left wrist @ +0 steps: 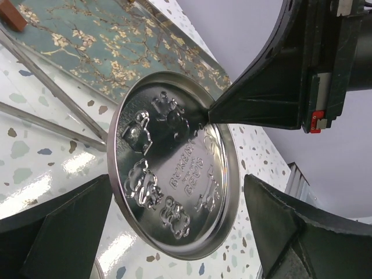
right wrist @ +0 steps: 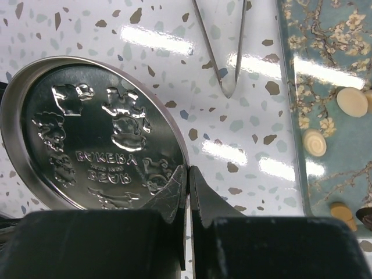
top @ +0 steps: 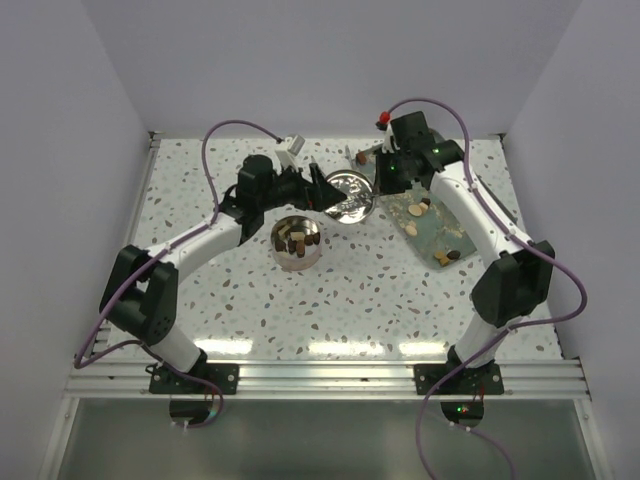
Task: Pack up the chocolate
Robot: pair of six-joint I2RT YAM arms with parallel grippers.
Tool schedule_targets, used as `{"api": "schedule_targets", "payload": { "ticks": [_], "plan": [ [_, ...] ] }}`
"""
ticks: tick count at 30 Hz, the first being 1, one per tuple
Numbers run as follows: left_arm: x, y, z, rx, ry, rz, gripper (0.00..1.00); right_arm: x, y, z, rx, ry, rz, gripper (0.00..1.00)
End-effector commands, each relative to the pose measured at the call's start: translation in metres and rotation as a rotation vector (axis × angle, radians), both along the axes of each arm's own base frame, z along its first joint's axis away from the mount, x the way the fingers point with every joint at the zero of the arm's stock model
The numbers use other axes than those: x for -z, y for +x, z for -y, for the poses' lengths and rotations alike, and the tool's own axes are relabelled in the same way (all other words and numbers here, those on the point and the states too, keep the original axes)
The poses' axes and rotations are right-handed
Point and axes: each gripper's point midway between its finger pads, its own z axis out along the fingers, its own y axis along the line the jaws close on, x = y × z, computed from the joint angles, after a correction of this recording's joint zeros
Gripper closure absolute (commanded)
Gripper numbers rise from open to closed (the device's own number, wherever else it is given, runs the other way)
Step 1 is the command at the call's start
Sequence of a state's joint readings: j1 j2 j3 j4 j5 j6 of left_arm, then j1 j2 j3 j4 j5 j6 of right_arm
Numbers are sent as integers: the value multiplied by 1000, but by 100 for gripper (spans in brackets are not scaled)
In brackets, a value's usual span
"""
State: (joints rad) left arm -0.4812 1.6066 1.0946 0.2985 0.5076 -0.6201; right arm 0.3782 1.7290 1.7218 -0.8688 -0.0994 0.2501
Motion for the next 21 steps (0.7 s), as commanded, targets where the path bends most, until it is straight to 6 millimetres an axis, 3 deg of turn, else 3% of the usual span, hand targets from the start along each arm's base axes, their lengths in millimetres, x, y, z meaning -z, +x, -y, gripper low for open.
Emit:
{"api": "schedule_targets", "payload": {
  "ticks": [1, 4, 7, 8, 10, 11, 14, 16, 17, 18, 20, 21],
  "plan": [
    [-14, 0, 4, 7, -49, 34, 0, -44, -5, -5, -5, 87, 89, 100],
    [-14, -2, 5, 22, -48, 35, 0, -50, -7, -8, -12, 106, 99, 100],
    [-11, -4, 9, 51, -57, 25, 9, -54, -7, -10, -17, 129, 108, 100],
    [-9, -4, 10, 58, -57, 18, 28, -57, -6, -11, -17, 136, 116, 100],
    [-5, -5, 12, 73, -54, 3, 47, -60, -7, -13, -23, 144, 120, 100],
    [-2, -5, 12, 75, -53, -4, 62, -61, -7, -13, -22, 144, 123, 100],
    [0, -6, 16, 102, -58, -13, 89, -59, -7, -13, -26, 140, 115, 98],
    [0, -6, 18, 115, -61, -13, 100, -59, -7, -12, -20, 139, 114, 84],
    [0, -5, 19, 117, -60, -11, 100, -61, -8, -12, -19, 139, 115, 77],
    [-1, -3, 18, 106, -56, -4, 100, -62, -8, -11, -17, 135, 117, 61],
    [-3, 0, 14, 90, -23, 31, 100, -70, -9, -6, -9, 115, 128, 47],
    [0, 8, 9, 44, 13, 50, 100, -74, -10, -3, -4, 107, 134, 35]
  ]
}}
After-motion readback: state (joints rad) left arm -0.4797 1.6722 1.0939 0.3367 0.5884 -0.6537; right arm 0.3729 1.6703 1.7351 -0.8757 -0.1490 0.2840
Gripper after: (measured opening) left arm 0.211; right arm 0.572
